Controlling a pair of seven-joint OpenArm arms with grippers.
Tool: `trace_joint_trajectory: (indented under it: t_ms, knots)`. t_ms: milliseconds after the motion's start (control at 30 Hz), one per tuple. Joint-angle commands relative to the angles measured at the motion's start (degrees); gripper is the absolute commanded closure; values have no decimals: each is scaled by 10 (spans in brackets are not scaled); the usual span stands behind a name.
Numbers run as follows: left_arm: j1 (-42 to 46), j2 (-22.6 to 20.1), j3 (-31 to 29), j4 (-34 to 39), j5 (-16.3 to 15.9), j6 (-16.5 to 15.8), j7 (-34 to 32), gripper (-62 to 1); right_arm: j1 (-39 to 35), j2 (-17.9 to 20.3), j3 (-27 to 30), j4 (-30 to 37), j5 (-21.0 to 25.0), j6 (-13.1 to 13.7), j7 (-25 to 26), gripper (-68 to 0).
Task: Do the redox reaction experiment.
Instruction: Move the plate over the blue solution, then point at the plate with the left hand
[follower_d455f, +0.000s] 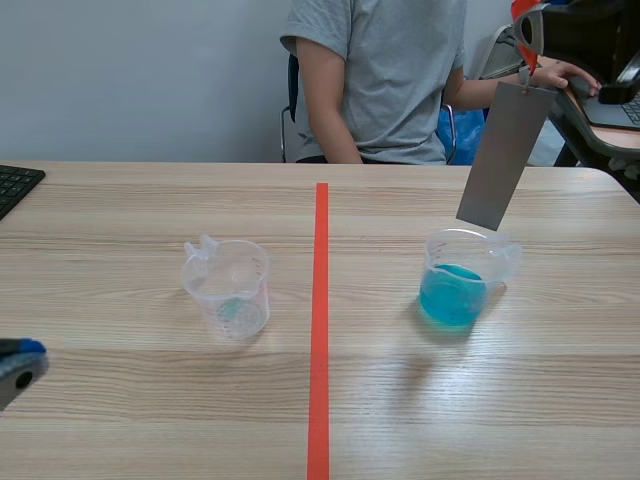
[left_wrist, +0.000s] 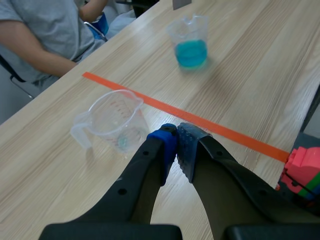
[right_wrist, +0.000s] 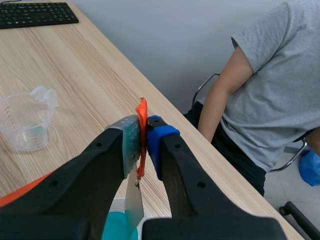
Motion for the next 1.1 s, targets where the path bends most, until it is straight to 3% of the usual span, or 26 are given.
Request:
trace_joint_trajectory:
  t_ms: [0,233,367,567,833,1067]
  knots:
    - [-19,-8,13,10,-2,0,-2,-32,10,6,1,7,5,3,9,-11]
    - [-108,-10,85,21,-3,1,18,-32,10,6,1,7,5,3,11,-11]
    - [-177,-7,141,22,-27,1,50,-32,10,6,1,7,5,3,11,-11]
    - [-287,2,239,22,-28,3,92,-32,10,6,1,7,7,3,11,-11]
    - [-437,75,355,20,-19,3,195,-32,10,6,1,7,7,3,11,-11]
    - [-533,137,458,0,16,3,251,-32,10,6,1,7,7,3,11,-11]
